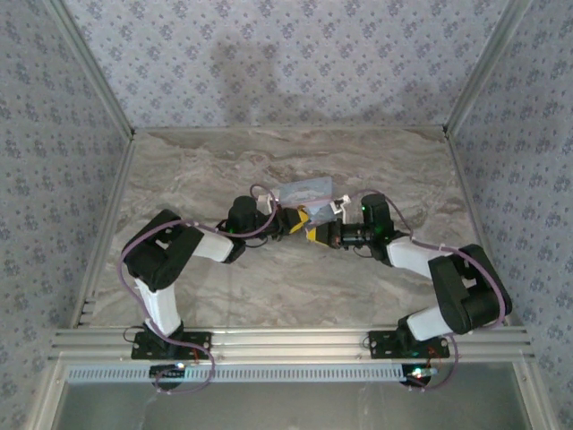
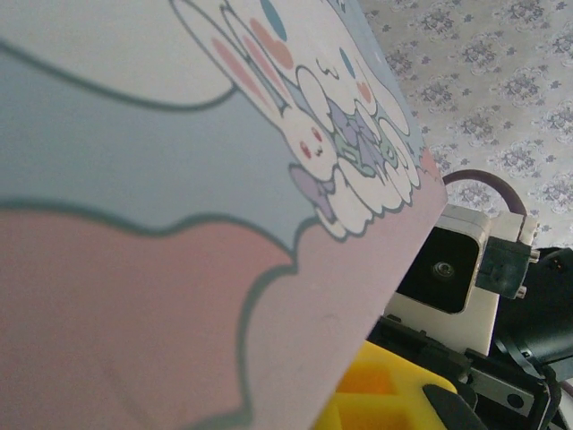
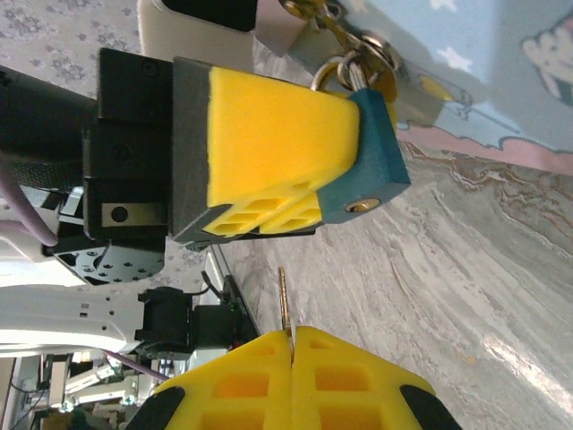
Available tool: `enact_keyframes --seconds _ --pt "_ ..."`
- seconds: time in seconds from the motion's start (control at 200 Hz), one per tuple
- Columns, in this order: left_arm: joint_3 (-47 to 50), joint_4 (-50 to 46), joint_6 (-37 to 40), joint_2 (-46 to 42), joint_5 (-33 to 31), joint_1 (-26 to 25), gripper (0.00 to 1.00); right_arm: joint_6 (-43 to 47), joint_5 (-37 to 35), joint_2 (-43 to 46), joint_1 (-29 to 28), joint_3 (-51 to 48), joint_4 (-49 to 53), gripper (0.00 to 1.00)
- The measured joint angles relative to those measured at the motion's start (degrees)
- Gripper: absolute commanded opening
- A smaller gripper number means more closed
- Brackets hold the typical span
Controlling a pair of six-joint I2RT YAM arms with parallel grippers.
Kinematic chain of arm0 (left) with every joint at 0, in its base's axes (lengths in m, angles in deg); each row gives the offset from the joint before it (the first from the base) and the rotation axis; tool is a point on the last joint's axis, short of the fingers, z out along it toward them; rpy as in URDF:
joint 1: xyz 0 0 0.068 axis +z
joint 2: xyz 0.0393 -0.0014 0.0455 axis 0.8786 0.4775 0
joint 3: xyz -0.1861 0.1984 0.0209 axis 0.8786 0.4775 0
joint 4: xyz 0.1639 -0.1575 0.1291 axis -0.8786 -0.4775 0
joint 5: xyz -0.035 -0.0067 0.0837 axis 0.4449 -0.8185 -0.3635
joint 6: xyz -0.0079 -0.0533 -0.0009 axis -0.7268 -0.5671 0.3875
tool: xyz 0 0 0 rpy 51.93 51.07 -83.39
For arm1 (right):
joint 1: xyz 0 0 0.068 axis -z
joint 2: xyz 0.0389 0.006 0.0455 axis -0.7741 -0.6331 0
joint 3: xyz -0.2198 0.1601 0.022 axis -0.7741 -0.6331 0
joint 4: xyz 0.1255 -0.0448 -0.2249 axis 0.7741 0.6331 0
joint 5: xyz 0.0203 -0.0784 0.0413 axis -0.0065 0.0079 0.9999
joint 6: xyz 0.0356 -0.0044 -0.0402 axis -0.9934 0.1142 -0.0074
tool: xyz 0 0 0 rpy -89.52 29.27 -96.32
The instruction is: Unlock the padlock with the key
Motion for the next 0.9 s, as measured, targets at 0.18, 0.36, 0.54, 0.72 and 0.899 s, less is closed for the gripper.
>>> enact_keyframes --seconds 0.18,0.36,0.54,0.72,0.899 --pt "0.0 0.0 0.0 0.0 0.31 0.26 0.0 1.14 0.31 -2.25 1.05 1.42 3.06 0.0" --pt "0.0 0.04 -0.02 0.0 0.31 0.39 0.0 1.31 0.33 -3.02 1.38 2.4 4.24 0.0" --pt "0.0 0.22 -0.04 0.0 0.33 0.55 0.0 1.33 0.5 -3.06 1.49 3.17 5.03 0.0" --pt "0.0 0.42 -0.04 0.0 0.68 0.59 0.0 1.55 0.72 -3.34 2.36 4.15 5.95 0.0" --pt "0.0 0.44 -0.04 0.02 1.36 0.59 0.0 1.57 0.76 -3.72 2.6 4.9 6.08 0.0"
